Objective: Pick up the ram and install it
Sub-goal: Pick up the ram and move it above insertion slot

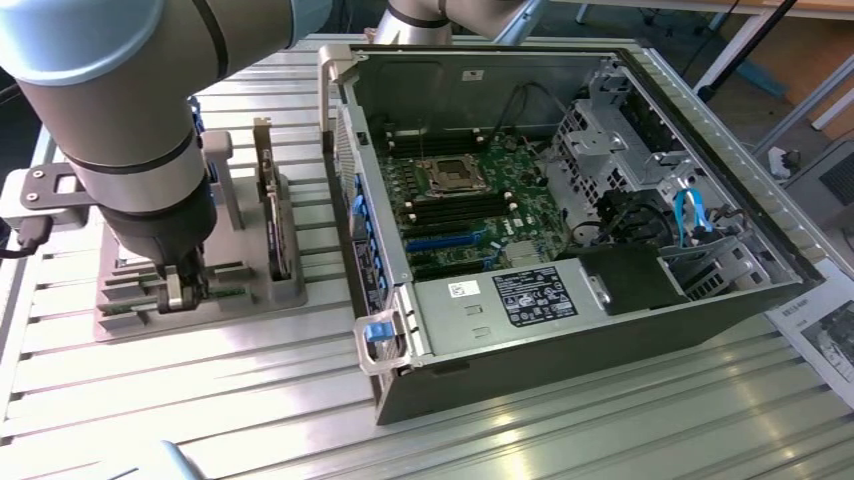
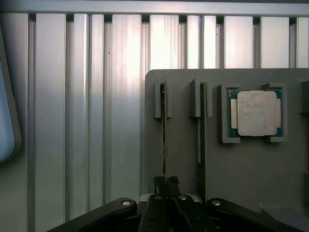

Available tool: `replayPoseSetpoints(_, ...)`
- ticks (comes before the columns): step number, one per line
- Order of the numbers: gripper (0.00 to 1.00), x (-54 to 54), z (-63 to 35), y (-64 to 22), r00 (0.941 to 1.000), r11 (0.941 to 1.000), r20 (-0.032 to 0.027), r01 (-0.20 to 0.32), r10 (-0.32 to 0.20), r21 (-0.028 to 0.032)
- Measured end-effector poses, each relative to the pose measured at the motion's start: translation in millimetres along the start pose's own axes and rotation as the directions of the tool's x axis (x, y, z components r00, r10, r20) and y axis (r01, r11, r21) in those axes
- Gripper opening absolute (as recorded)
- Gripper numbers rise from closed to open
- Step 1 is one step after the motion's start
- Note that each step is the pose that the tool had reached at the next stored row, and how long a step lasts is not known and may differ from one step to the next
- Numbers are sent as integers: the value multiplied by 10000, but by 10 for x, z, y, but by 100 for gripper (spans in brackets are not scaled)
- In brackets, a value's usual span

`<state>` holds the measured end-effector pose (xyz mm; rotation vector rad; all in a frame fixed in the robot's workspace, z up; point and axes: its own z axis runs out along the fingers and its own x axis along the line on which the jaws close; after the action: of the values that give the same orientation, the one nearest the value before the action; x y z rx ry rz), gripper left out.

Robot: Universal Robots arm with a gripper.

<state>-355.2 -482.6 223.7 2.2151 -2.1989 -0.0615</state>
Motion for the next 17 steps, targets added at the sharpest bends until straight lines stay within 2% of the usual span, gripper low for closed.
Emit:
replayPoseSetpoints(10, 12, -2, -182, 7, 10000, 10000, 12, 1, -1, 0)
replayPoseSetpoints(13, 12, -4, -315, 11, 10000, 10000, 12, 1, -1, 0)
replayPoseSetpoints(17, 12, -6, -397, 13, 10000, 10000, 12, 0, 0, 0)
